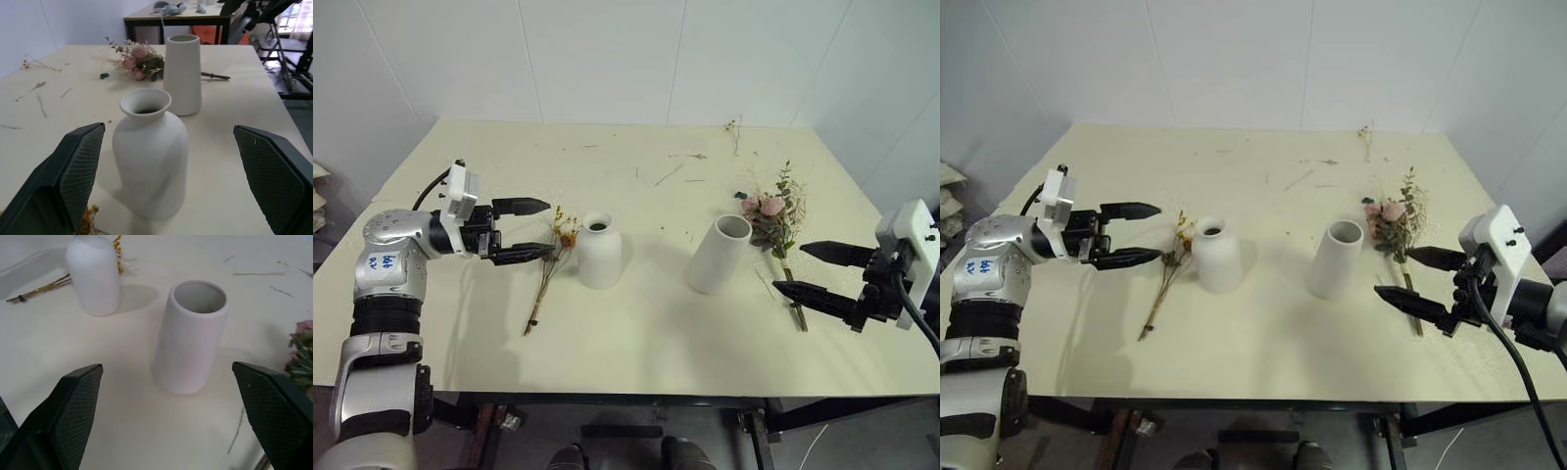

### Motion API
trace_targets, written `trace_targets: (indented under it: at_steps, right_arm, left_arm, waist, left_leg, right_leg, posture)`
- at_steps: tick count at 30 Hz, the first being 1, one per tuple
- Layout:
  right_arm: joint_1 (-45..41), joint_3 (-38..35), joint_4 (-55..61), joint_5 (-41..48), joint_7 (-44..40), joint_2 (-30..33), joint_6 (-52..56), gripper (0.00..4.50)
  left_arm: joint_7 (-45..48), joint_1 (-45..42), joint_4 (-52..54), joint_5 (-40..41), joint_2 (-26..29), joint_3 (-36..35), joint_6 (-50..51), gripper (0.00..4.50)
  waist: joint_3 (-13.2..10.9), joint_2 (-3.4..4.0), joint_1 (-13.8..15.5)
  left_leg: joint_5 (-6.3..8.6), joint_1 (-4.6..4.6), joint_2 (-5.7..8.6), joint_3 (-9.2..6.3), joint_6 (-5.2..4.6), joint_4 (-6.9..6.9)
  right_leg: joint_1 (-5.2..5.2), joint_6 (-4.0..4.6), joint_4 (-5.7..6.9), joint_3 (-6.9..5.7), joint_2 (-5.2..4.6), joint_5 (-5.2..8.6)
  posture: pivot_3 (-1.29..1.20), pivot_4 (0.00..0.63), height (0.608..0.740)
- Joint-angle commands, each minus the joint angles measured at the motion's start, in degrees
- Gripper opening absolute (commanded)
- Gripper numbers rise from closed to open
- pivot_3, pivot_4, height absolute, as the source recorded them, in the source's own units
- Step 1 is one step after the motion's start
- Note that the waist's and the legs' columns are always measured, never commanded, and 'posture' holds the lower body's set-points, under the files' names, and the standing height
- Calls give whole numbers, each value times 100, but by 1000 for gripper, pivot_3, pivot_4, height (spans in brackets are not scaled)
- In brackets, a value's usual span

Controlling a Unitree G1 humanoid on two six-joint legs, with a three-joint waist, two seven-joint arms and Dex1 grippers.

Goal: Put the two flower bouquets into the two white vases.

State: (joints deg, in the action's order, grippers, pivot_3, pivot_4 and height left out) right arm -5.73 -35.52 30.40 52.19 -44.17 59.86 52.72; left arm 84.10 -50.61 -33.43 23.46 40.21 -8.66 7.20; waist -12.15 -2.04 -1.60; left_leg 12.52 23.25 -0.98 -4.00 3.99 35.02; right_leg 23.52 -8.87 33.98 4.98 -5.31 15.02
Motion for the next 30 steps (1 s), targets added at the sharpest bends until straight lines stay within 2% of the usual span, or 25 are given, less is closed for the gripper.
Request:
trace_targets:
  at_steps: [1,6,12,15,21,30]
  right_arm:
    - [4,-414,262,242,150,-36,61,4500]
    - [298,-494,414,205,414,-287,14,4500]
    - [151,103,-79,-714,1885,-232,709,4500]
    - [-294,583,-402,-987,2162,-289,780,4500]
    - [-1439,1576,-1598,-1599,2517,-562,872,4500]
    - [-2517,2754,-3364,-2633,2308,-1034,281,4500]
  left_arm:
    - [97,-263,-121,-16,-14,27,-172,4494]
    - [134,-232,-244,12,-103,32,-274,4494]
    - [415,-218,-326,147,-142,-27,-293,4494]
    - [492,-265,-414,173,-85,-77,-326,4494]
    - [294,-39,251,542,-137,-285,-123,4494]
    - [69,192,1476,1021,-175,-302,581,4494]
  waist:
    - [0,0,-6]
    - [1,-1,3]
    - [1,-2,-2]
    - [1,-1,-14]
    - [0,1,-19]
    - [-1,4,-17]
  left_leg:
    - [0,-1,0,0,0,0]
    - [0,-3,-1,0,-1,-1]
    - [1,0,2,0,-2,7]
    - [-1,-1,1,1,-4,7]
    - [-3,-3,0,4,-8,3]
    - [1,2,1,4,-12,-2]
  right_leg:
    - [0,1,1,0,0,0]
    - [-1,0,1,0,1,0]
    - [-3,12,-2,1,-2,4]
    - [-2,40,-3,3,-1,12]
    - [-1,38,-2,7,0,9]
    - [4,-42,-4,6,0,-33]
  posture:
    - [0,150,740]
    - [0,150,740]
    - [0,150,740]
    - [0,150,740]
    - [0,150,740]
    - [0,150,740]
